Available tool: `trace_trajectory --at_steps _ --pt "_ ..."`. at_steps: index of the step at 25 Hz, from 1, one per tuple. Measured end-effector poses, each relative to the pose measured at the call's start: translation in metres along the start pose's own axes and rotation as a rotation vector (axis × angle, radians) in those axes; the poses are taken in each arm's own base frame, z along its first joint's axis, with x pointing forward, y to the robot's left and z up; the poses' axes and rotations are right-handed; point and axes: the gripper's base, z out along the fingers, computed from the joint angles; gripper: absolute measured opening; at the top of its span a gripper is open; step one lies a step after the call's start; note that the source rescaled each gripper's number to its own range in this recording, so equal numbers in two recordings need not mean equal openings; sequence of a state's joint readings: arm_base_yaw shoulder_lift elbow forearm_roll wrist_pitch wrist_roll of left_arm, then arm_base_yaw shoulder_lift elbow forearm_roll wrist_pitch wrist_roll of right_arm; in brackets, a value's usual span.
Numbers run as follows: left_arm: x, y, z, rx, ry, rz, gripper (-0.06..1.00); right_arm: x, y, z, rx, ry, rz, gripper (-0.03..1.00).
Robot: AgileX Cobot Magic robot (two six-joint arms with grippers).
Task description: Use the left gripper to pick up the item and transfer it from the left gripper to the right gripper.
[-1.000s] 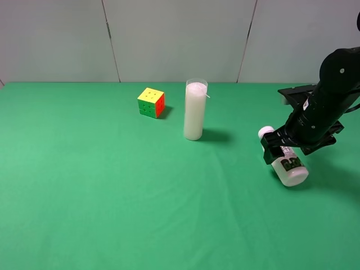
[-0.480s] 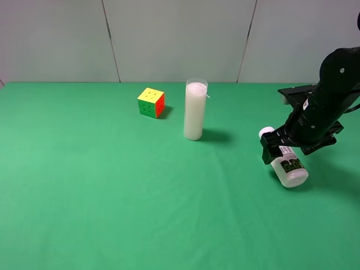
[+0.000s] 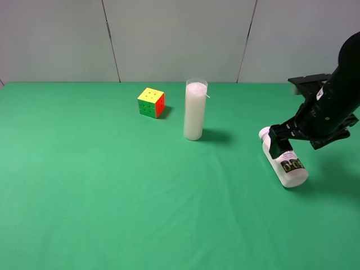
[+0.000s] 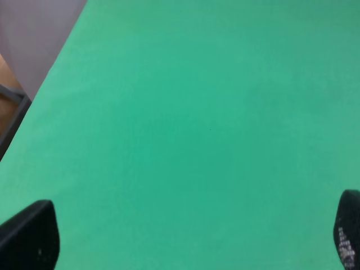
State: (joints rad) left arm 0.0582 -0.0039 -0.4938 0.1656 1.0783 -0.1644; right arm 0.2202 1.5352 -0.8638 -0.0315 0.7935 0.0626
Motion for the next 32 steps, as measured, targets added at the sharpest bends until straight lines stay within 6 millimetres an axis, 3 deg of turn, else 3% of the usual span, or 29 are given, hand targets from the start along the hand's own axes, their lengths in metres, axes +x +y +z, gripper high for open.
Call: trace_trajectory --at_steps 9,22,26,32 --pt "0.000 0.000 0.000 0.000 0.000 0.000 0.94 0.027 -0.003 -0.061 -0.001 -0.068 0.004 1.00" --pt "0.000 0.000 0.000 -0.001 0.000 0.001 0.94 0.089 -0.007 -0.133 -0.003 -0.178 0.013 1.00" --pt "0.000 0.000 0.000 -0.001 0.000 0.001 0.94 0.110 -0.007 -0.147 -0.015 -0.254 0.017 1.00" --pt "0.000 0.000 0.000 -0.001 0.000 0.001 0.94 0.149 -0.009 -0.148 -0.021 -0.326 0.015 1.00"
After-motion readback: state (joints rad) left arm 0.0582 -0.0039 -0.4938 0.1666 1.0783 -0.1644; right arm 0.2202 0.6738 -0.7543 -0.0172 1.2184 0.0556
